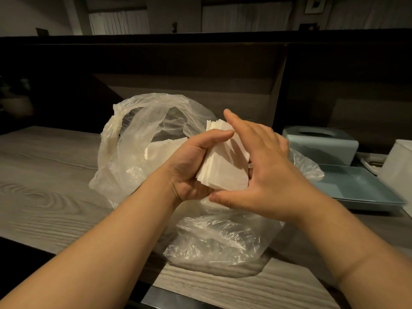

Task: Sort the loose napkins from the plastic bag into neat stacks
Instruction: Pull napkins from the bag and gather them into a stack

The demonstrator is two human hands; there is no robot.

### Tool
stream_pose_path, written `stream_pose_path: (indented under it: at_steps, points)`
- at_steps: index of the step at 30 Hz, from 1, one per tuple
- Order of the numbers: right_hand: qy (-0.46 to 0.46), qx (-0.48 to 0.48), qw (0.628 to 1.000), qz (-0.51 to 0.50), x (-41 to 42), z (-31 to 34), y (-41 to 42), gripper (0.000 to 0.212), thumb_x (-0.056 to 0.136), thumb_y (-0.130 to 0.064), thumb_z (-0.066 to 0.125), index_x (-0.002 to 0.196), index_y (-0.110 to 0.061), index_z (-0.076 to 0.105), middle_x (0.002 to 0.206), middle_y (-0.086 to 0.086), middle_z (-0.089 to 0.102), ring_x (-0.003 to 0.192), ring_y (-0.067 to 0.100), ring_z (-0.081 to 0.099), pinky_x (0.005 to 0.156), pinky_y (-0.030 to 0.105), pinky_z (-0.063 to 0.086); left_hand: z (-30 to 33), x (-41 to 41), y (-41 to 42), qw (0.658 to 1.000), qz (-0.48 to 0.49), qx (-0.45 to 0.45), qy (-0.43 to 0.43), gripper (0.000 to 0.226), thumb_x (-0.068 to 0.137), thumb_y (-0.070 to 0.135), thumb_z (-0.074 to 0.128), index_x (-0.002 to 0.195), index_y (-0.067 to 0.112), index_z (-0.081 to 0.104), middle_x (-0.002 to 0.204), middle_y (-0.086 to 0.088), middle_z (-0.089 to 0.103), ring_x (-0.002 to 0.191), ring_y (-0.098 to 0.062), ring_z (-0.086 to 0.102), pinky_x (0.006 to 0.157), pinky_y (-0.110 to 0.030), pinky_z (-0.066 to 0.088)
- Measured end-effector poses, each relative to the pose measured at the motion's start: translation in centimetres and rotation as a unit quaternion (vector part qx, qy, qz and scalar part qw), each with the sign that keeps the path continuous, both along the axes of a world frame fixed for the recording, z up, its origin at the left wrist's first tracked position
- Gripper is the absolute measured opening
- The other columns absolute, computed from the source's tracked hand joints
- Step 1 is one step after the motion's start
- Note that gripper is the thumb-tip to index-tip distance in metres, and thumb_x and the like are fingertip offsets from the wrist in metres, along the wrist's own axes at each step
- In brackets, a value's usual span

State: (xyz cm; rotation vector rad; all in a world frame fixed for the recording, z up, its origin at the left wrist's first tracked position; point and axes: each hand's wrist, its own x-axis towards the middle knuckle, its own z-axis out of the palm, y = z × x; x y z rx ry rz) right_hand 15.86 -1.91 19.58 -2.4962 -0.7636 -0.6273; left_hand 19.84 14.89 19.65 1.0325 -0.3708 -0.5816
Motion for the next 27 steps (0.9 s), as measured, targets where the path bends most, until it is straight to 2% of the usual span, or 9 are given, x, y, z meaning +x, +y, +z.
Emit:
stream_pose_path:
  at_steps: [6, 8, 10, 13, 17, 19, 21, 24, 27]
  points:
    - [0.0, -0.004, 1.0, 0.003, 0.1, -0.4, 0.1, 0.119, 0.068, -0.061, 0.078, 0.157, -0.05, -0.001, 0.148, -0.031, 0.021, 0.127, -0.028, -0.003, 0.117, 0.021, -0.005, -0.2, 0.3, 0.0, 1.0, -0.002, 0.018, -0.003, 0.039, 0.081, 0.031, 0.071, 0.114, 0.009, 0.072, 0.102, -0.014, 0.069, 0.095, -0.031, 0.069, 0.085, -0.042, 0.058]
    - [0.027, 0.022, 0.999, 0.018, 0.1, -0.4, 0.1, 0.118, 0.065, -0.067, 0.077, 0.153, -0.057, -0.001, 0.142, -0.041, 0.017, 0.131, -0.027, -0.005, 0.124, 0.038, 0.008, -0.1, 0.1, 0.0, 1.0, -0.016, 0.002, -0.003, 0.033, 0.084, 0.027, 0.067, 0.11, 0.008, 0.074, 0.098, -0.014, 0.071, 0.091, -0.03, 0.07, 0.082, -0.04, 0.059]
    - [0.056, 0.114, 0.991, 0.038, 0.2, -0.5, 0.0, 0.109, 0.066, -0.076, 0.071, 0.151, -0.061, 0.005, 0.144, -0.041, 0.018, 0.142, -0.013, 0.013, 0.117, 0.044, 0.032, 0.1, 0.1, 0.2, 0.999, -0.028, -0.018, 0.016, 0.035, 0.086, 0.026, 0.061, 0.11, 0.005, 0.074, 0.098, -0.015, 0.073, 0.088, -0.03, 0.071, 0.081, -0.039, 0.061]
    - [0.037, 0.242, 0.97, 0.014, 0.6, -0.5, 0.0, 0.072, 0.087, -0.068, 0.055, 0.15, -0.046, 0.027, 0.142, -0.021, 0.039, 0.13, -0.008, 0.04, 0.101, 0.022, 0.042, 0.2, 0.5, 0.5, 0.996, -0.014, -0.066, 0.055, 0.054, 0.081, 0.026, 0.063, 0.13, 0.003, 0.064, 0.107, -0.016, 0.071, 0.092, -0.03, 0.072, 0.083, -0.041, 0.062]
    - [0.034, 0.346, 0.937, -0.03, 0.9, 0.2, -0.2, 0.004, 0.101, -0.029, 0.057, 0.104, -0.027, 0.059, 0.092, -0.008, 0.063, 0.083, 0.005, 0.063, 0.074, 0.029, 0.057, 0.6, 0.9, 0.7, 0.984, 0.014, -0.16, 0.078, 0.059, 0.078, 0.025, 0.063, 0.134, 0.008, 0.057, 0.106, -0.013, 0.063, 0.092, -0.03, 0.067, 0.088, -0.046, 0.06]
    - [0.085, 0.317, 0.943, -0.058, 1.0, 0.4, -0.4, 0.014, 0.1, -0.025, 0.058, 0.087, -0.025, 0.065, 0.075, -0.003, 0.067, 0.071, 0.011, 0.062, 0.071, 0.04, 0.057, 0.5, 1.1, 0.9, 0.978, 0.02, -0.189, 0.087, 0.06, 0.076, 0.026, 0.065, 0.132, 0.007, 0.056, 0.104, -0.011, 0.062, 0.089, -0.026, 0.065, 0.088, -0.044, 0.059]
    - [0.157, 0.258, 0.951, -0.062, 0.7, 0.7, -0.4, 0.021, 0.097, -0.028, 0.061, 0.079, -0.021, 0.07, 0.07, -0.002, 0.069, 0.064, 0.012, 0.062, 0.069, 0.042, 0.057, 0.5, 1.4, 1.1, 0.974, 0.029, -0.207, 0.09, 0.059, 0.077, 0.027, 0.065, 0.131, 0.006, 0.055, 0.104, -0.011, 0.063, 0.087, -0.025, 0.066, 0.084, -0.043, 0.059]
    - [0.217, 0.166, 0.962, -0.018, 0.2, 0.6, -0.3, 0.037, 0.089, -0.054, 0.066, 0.077, -0.019, 0.074, 0.072, -0.001, 0.072, 0.067, 0.016, 0.067, 0.068, 0.037, 0.055, 0.5, 1.6, 1.3, 0.971, 0.03, -0.221, 0.089, 0.057, 0.08, 0.029, 0.063, 0.13, 0.006, 0.053, 0.104, -0.01, 0.063, 0.087, -0.025, 0.065, 0.082, -0.042, 0.059]
    - [0.235, 0.056, 0.97, 0.008, -0.1, 0.4, -0.2, 0.056, 0.066, -0.079, 0.069, 0.084, -0.027, 0.074, 0.073, -0.01, 0.07, 0.064, 0.004, 0.063, 0.062, 0.027, 0.052, 0.5, 1.5, 1.3, 0.968, 0.042, -0.229, 0.096, 0.052, 0.082, 0.03, 0.061, 0.126, 0.004, 0.053, 0.102, -0.011, 0.063, 0.086, -0.024, 0.064, 0.08, -0.04, 0.059]
